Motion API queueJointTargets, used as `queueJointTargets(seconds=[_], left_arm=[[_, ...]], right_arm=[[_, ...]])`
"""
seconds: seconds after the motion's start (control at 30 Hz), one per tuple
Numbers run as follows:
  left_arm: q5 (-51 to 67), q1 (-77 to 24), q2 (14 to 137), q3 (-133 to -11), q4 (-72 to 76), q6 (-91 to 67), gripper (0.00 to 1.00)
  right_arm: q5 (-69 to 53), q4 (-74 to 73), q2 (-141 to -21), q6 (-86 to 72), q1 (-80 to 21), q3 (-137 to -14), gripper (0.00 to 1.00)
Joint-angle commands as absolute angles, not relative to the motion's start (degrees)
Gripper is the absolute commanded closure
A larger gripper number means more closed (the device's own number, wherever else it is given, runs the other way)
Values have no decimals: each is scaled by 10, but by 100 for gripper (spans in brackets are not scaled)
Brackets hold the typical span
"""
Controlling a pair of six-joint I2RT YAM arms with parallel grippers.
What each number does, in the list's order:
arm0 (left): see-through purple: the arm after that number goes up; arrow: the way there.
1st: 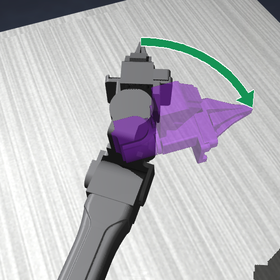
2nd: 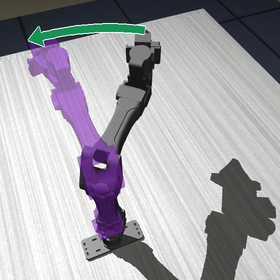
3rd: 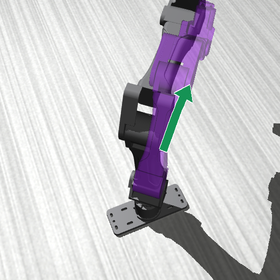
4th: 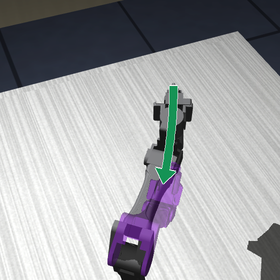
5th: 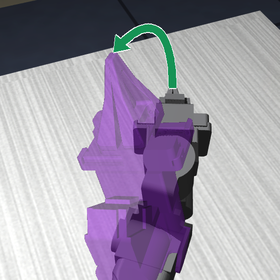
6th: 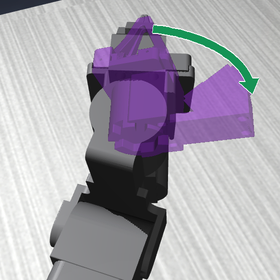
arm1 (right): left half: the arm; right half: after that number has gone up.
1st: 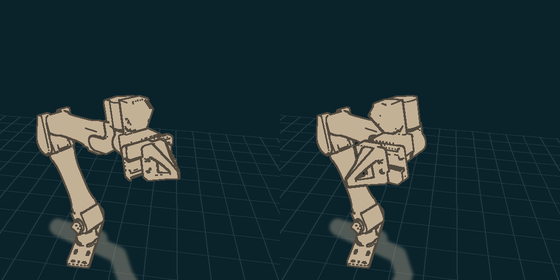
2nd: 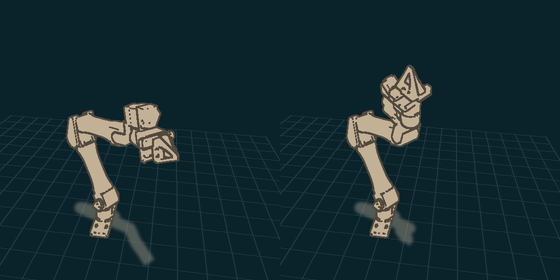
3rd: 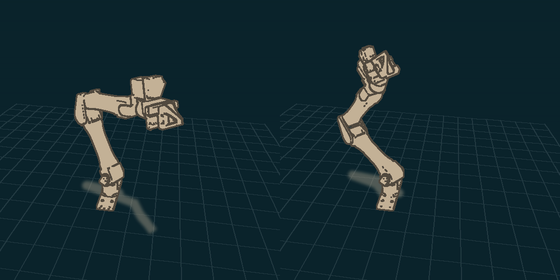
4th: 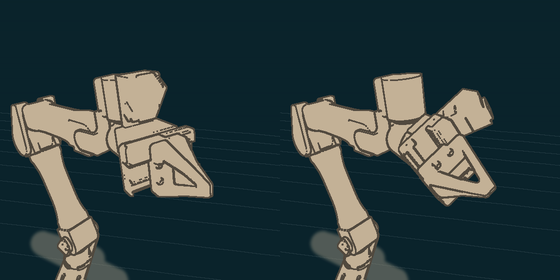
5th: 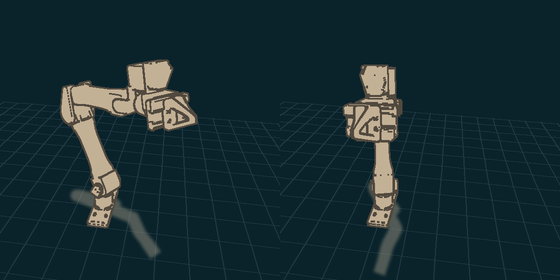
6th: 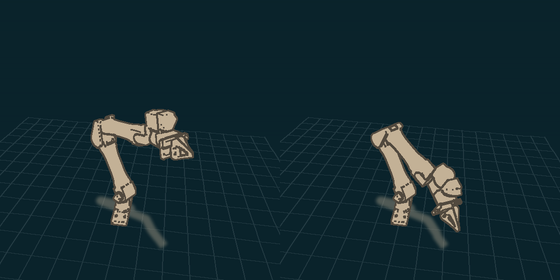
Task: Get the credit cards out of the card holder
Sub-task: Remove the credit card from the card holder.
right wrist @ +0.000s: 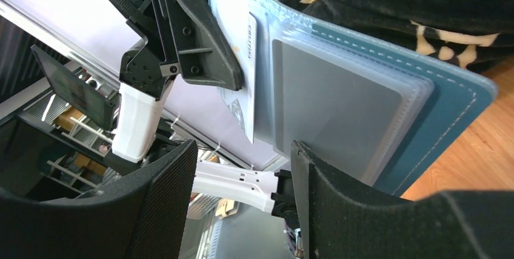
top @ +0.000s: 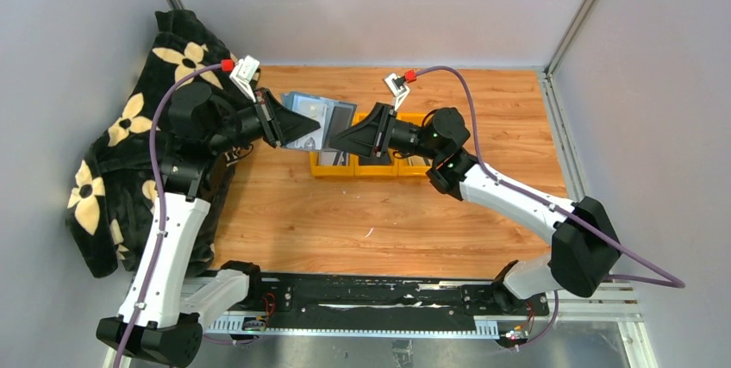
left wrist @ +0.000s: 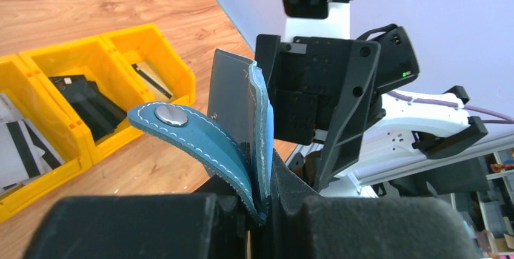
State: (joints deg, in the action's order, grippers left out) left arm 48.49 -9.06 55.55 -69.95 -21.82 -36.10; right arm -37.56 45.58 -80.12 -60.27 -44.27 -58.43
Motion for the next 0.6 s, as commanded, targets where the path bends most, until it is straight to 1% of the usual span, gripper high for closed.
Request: queueJointTargets(seconds=[0.0,0.17,0.37,0.57], left_arm=[[512,-86,540,-697,-168,-405,100],[541,-86,535,-678,-131,-444,100],[549,-86,528,-659,-129,-437,100],[528,-86,522,-661,-155,-409,100]], right_arm=[[-399,500,-815,-628,-458,-608,40],[-391,524,-833,-640,-463,-616,42],[-406,552,-850,-657,-473,-645,53],[-412,578,-854,-674,-476,-648,60]])
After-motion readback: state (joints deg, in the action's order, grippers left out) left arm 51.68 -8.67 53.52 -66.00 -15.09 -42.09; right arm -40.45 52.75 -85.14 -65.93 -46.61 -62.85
